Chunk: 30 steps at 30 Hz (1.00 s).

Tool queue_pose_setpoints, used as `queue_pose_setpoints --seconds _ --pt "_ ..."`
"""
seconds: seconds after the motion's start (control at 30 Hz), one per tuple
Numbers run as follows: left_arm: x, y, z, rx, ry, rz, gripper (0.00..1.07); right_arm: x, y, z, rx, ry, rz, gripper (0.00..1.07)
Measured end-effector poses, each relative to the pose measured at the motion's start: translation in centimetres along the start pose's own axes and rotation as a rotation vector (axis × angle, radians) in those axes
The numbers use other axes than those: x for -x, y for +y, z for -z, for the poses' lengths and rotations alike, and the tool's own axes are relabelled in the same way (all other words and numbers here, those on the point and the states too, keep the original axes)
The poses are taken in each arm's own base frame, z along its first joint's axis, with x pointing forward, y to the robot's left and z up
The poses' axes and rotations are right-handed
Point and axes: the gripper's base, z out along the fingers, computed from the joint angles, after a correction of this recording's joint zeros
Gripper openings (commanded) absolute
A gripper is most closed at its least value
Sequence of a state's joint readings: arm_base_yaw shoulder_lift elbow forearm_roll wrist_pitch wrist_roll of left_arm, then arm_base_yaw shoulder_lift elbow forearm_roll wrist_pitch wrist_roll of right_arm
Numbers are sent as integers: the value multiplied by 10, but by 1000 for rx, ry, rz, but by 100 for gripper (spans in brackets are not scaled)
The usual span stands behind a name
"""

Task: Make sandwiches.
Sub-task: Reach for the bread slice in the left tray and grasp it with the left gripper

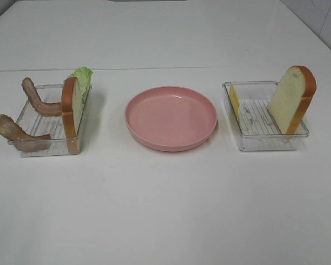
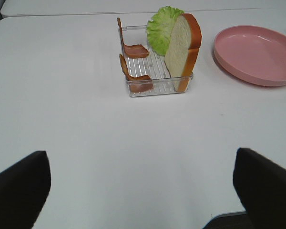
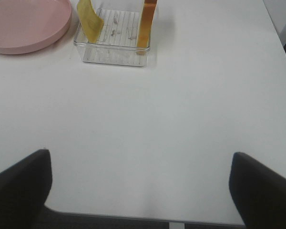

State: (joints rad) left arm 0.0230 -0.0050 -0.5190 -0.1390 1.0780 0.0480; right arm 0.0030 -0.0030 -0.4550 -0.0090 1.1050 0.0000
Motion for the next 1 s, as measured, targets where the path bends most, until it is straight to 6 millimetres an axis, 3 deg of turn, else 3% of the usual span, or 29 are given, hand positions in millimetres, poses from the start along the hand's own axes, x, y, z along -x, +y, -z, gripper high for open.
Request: queue_pose_setpoints --seconds 1.0 --pt "0 0 0 0 0 0 96 0 0 0 0 0 0 99"
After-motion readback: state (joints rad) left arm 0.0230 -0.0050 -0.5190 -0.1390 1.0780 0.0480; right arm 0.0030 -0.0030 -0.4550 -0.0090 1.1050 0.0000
